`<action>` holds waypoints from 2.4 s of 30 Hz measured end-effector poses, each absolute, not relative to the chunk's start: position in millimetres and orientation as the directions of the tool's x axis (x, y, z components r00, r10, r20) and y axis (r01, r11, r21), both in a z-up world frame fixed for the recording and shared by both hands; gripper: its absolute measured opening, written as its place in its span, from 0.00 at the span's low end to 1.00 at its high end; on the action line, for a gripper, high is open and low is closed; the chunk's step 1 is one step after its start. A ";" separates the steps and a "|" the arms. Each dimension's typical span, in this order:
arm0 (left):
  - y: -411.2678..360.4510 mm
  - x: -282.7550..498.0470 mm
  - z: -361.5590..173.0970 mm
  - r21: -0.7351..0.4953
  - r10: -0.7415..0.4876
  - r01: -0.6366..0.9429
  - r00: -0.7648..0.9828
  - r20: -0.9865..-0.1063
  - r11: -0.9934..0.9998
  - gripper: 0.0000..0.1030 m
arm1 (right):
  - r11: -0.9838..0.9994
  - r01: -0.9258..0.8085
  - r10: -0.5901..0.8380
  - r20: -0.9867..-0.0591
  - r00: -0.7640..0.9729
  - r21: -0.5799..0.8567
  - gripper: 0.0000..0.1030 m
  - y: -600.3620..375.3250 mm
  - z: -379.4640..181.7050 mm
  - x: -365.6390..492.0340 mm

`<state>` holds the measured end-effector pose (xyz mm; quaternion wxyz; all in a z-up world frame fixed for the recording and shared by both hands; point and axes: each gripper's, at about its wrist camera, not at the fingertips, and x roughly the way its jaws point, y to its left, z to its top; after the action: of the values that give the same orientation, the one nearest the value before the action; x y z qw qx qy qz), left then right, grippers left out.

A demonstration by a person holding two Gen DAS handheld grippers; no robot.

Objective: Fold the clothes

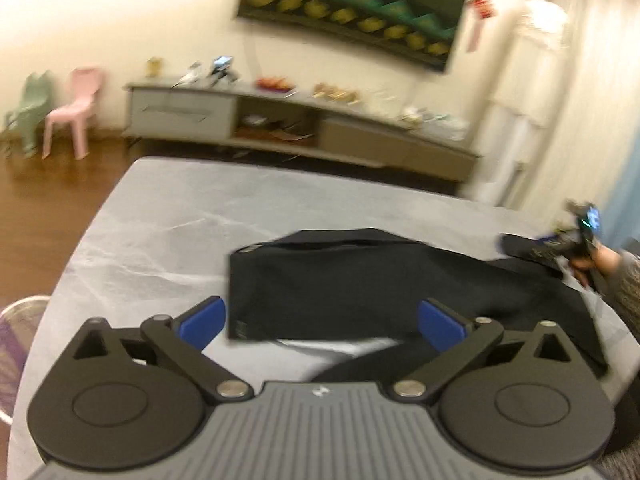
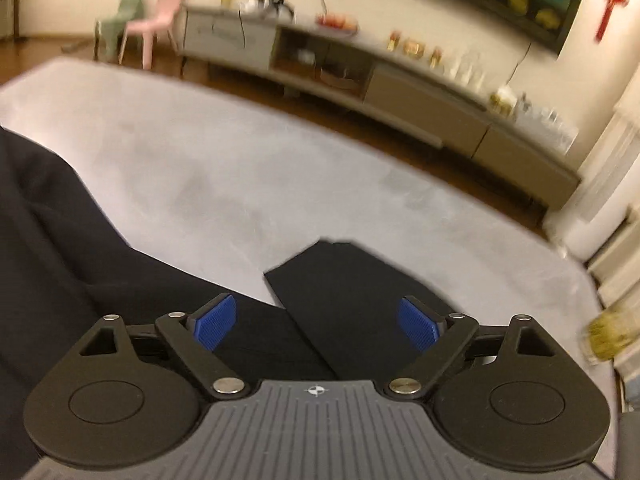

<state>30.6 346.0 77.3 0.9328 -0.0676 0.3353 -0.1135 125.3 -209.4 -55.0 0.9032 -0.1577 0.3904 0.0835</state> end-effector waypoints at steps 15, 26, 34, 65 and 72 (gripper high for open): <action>329.0 160.5 39.0 -0.181 -0.181 0.092 0.795 -0.580 0.979 0.23 | 0.999 -0.045 0.030 -0.593 0.805 -0.011 0.00 -275.4 16.4 123.5; 312.0 221.1 50.7 -0.203 -0.088 -0.066 0.742 -0.665 0.977 0.47 | 0.873 0.460 -0.236 -0.688 0.687 0.160 0.10 -372.8 1.0 191.7; 339.2 69.3 5.1 -0.215 -0.174 0.022 0.672 -0.720 0.976 0.90 | 0.962 0.145 0.035 -0.634 0.773 0.230 0.84 -333.4 -26.7 -19.1; 219.9 2.0 20.1 -0.170 -0.393 0.408 0.559 -0.730 0.897 0.22 | 0.808 0.588 -0.457 -0.663 0.594 -0.030 0.15 -434.4 -38.5 -189.9; 264.2 -39.0 9.8 -0.267 -0.359 0.241 0.635 -0.684 0.933 0.81 | 0.873 0.443 -0.488 -0.366 0.792 -0.205 0.75 -325.6 12.8 -184.8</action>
<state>-39.1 264.2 9.8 0.9010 -0.0753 0.3936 -0.1664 -184.8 -325.6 12.8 0.9450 -0.0540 0.2080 -0.2464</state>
